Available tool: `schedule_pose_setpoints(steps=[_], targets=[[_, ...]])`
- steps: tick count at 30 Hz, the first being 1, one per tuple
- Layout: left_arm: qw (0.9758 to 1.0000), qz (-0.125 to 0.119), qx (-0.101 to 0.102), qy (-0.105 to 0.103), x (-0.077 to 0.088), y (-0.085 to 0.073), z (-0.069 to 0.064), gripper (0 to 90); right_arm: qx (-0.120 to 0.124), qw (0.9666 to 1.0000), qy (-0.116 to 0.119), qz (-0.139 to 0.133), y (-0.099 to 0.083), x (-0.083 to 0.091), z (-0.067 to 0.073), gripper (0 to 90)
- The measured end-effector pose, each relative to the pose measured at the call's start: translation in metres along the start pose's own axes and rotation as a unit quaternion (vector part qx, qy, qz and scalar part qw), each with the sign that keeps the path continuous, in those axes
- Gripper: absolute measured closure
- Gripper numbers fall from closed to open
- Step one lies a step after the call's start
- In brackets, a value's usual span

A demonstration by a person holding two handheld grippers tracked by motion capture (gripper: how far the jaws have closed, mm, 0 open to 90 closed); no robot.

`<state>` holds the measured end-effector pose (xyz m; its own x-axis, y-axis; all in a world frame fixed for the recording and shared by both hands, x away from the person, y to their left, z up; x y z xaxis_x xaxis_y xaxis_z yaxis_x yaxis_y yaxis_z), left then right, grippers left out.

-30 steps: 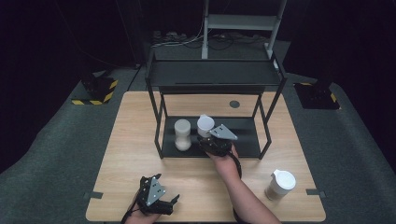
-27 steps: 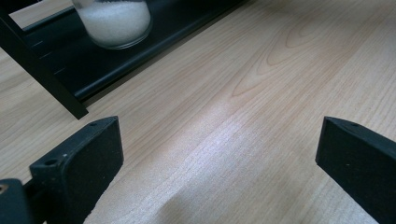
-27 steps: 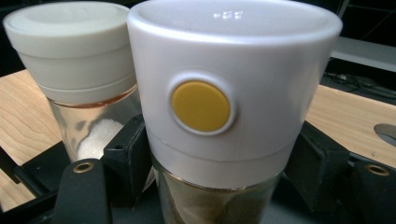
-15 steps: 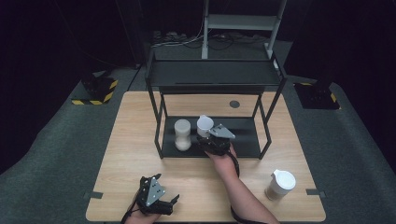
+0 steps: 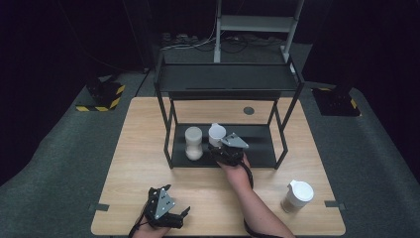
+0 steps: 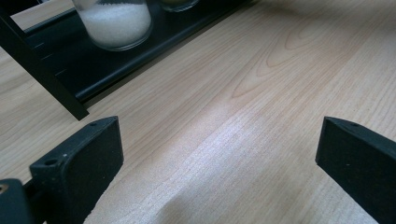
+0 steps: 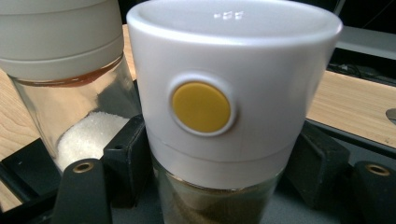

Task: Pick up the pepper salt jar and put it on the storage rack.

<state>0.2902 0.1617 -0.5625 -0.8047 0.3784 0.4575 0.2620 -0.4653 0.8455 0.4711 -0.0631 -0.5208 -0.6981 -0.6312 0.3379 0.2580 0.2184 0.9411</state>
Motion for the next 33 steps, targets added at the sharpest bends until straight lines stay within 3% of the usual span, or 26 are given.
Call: schedule_pose_setpoints(steps=[19, 26, 33], targets=[[1.0000, 0.000, -0.001, -0.001, 0.0000, 0.0000, -0.0003, 1.0, 0.005, 1.0000, 0.001, -0.003, -0.0020, 0.0019, 0.0008, 28.8], [1.0000, 0.000, -0.003, -0.001, 0.0000, 0.0000, -0.0005, 1.0, -0.016, 0.9999, -0.001, -0.005, -0.0011, 0.0037, -0.0005, 17.7], [1.0000, 0.000, -0.004, -0.001, 0.0001, 0.0000, -0.0007, 1.0, -0.022, 0.9997, -0.007, -0.010, -0.0017, 0.0061, -0.0011, 3.0]])
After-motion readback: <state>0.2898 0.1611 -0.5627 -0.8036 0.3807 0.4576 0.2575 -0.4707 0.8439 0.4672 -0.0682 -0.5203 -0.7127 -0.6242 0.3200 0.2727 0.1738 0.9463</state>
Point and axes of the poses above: each handheld gripper's, and its own axes: x roughly backward along the jaws, y roughly out of its top, z roughly to its left, the point moved 2 cm from there along -x, roughly forward along the jaws, and after that the axes turned 9 degrees about y, right-handed, at the moved point
